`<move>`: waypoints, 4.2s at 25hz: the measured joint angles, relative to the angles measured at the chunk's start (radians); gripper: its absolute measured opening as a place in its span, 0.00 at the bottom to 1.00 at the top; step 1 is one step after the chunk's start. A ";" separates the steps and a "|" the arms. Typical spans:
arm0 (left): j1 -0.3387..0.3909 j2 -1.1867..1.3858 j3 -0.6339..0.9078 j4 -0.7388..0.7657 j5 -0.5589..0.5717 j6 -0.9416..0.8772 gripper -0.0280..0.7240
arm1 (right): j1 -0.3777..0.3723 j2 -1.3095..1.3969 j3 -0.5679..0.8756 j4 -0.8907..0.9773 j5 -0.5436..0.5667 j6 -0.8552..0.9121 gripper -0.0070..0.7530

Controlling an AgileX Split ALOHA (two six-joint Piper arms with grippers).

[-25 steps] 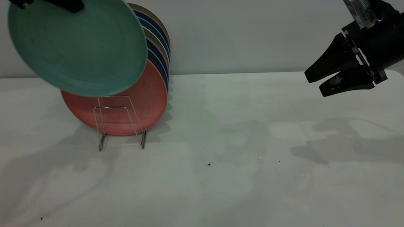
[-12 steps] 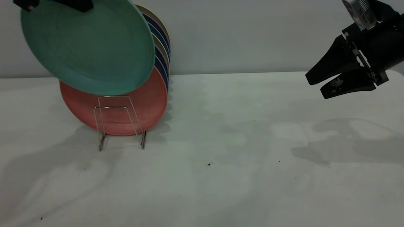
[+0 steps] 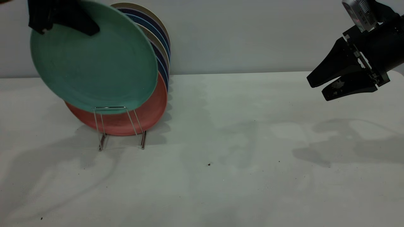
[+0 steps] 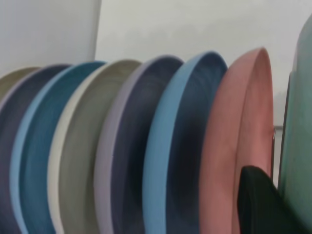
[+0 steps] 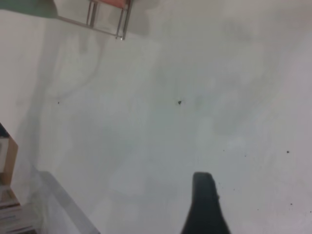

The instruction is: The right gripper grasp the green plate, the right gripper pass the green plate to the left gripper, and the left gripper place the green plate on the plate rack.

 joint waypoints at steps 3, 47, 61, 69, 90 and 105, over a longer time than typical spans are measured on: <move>0.000 0.020 0.000 0.012 -0.007 -0.004 0.21 | 0.000 0.000 0.000 0.000 0.000 0.000 0.77; 0.000 0.160 -0.006 0.101 0.028 -0.051 0.80 | 0.000 0.000 0.000 -0.008 -0.004 0.001 0.77; 0.000 0.051 -0.009 0.177 0.173 -0.101 0.79 | 0.000 0.000 0.000 -0.019 -0.014 0.020 0.77; 0.000 -0.007 -0.009 0.322 0.097 -0.254 0.70 | 0.000 0.000 0.000 -0.021 -0.015 0.020 0.77; 0.014 -0.246 -0.009 0.837 0.448 -1.930 0.69 | 0.034 -0.003 -0.205 -0.658 0.148 0.715 0.77; 0.014 -0.457 0.088 0.716 0.499 -1.853 0.69 | 0.333 -0.510 -0.207 -1.106 0.189 0.962 0.77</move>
